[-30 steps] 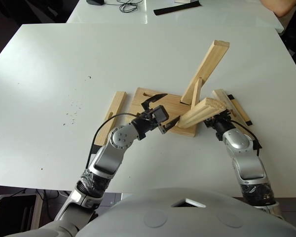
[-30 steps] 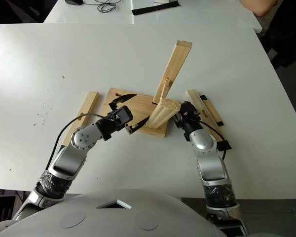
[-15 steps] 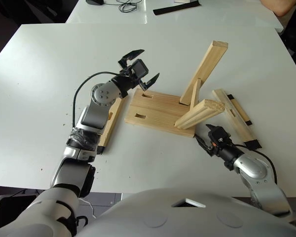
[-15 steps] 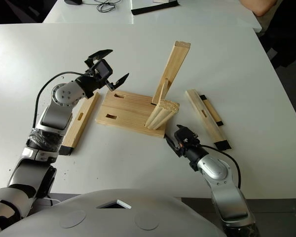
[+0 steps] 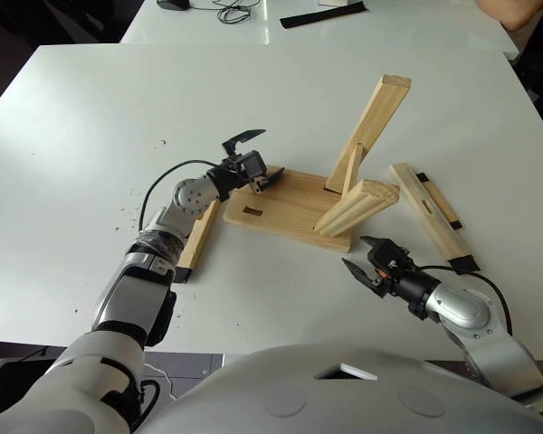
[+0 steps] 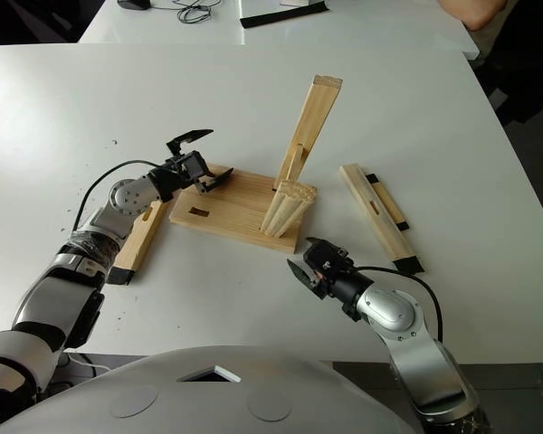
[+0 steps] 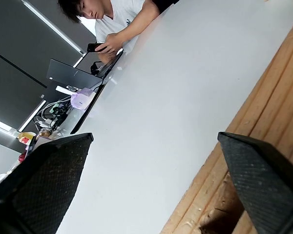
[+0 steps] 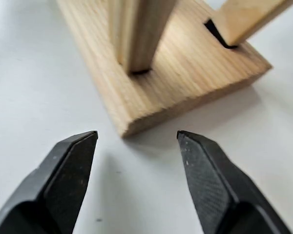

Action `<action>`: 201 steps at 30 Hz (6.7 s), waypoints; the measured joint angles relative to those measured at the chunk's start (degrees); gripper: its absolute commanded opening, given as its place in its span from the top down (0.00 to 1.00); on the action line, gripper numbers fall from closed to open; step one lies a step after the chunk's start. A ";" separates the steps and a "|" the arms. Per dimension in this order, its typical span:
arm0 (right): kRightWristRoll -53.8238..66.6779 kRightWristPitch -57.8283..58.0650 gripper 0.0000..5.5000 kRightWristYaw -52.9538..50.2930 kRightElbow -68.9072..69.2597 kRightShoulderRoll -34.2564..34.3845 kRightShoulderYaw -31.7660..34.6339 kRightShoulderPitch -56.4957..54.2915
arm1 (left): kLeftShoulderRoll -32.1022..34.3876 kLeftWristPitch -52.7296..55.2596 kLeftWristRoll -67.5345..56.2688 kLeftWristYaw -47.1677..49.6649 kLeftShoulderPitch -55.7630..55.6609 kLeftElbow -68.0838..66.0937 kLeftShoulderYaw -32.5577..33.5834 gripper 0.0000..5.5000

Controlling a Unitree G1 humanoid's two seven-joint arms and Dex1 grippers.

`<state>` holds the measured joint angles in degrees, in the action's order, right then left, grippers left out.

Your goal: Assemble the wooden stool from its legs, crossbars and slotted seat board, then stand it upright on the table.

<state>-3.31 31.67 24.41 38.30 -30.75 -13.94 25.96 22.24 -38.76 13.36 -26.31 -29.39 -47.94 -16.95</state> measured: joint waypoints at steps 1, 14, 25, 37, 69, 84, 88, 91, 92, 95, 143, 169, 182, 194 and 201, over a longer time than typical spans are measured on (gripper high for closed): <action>-0.76 -0.36 0.45 -2.23 -1.17 1.52 0.26 -0.07 | 0.35 -0.67 0.01 0.00 -0.15 -0.42 -0.14 0.13; -2.79 -2.85 0.45 -17.39 -9.99 18.22 2.34 -11.50 | 4.67 16.56 -8.01 -14.03 15.37 33.10 -2.11 0.13; 2.64 -4.67 0.45 -3.79 -1.10 5.24 13.73 4.38 | 7.78 24.94 -8.96 -13.72 19.23 41.13 1.97 0.13; 5.86 -6.97 0.45 6.48 1.94 -0.42 11.86 10.44 | 4.52 14.04 -5.29 -11.31 10.86 32.34 1.00 0.13; -3.42 -2.95 0.45 -16.69 -15.76 20.40 1.49 -10.01 | 9.02 7.56 -7.04 -13.56 17.34 31.09 -0.74 0.13; -11.60 -7.19 0.45 -16.06 -18.80 11.76 1.39 -12.47 | 10.06 22.24 -9.07 -15.66 24.77 47.59 -0.54 0.13; -12.00 -7.75 0.45 -14.15 -16.17 9.99 0.63 -9.95 | 11.02 22.17 -9.01 -15.36 25.06 47.28 0.46 0.13; -12.67 -8.10 0.45 -12.14 -14.33 8.91 -0.80 -8.77 | 11.43 21.97 -9.14 -14.54 27.16 48.32 1.64 0.13; -12.85 -8.24 0.45 -11.46 -13.71 8.32 -1.39 -8.40 | 11.94 22.04 -9.27 -14.35 28.46 49.12 2.56 0.13; -12.97 -9.16 0.45 -10.50 -11.31 7.34 -1.49 -5.39 | 14.98 23.69 -9.41 -13.81 31.73 49.80 6.37 0.13; -5.99 -6.36 0.45 3.79 2.13 -0.20 -2.04 5.11 | 16.48 33.88 -4.60 -10.52 48.08 68.43 6.32 0.13; 12.36 0.07 0.45 1.94 -6.30 1.26 30.76 -4.86 | 11.96 44.31 -12.30 -8.99 42.15 68.87 12.63 0.13; 9.40 -10.80 0.45 -0.63 -27.10 0.92 33.50 -9.70 | 9.98 44.10 -11.25 -7.13 41.91 68.34 11.57 0.13; 5.27 -17.46 0.45 -1.54 -25.08 2.20 26.19 -5.86 | 9.90 43.36 -10.01 -7.14 41.42 67.99 10.27 0.13; 4.60 -17.13 0.45 -1.86 -23.30 4.31 22.38 -4.53 | 9.79 43.26 -9.76 -7.15 41.43 67.98 9.91 0.13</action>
<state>1.29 14.54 22.55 15.00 -26.44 8.44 21.43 32.03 4.49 3.60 -33.46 12.04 20.04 -7.04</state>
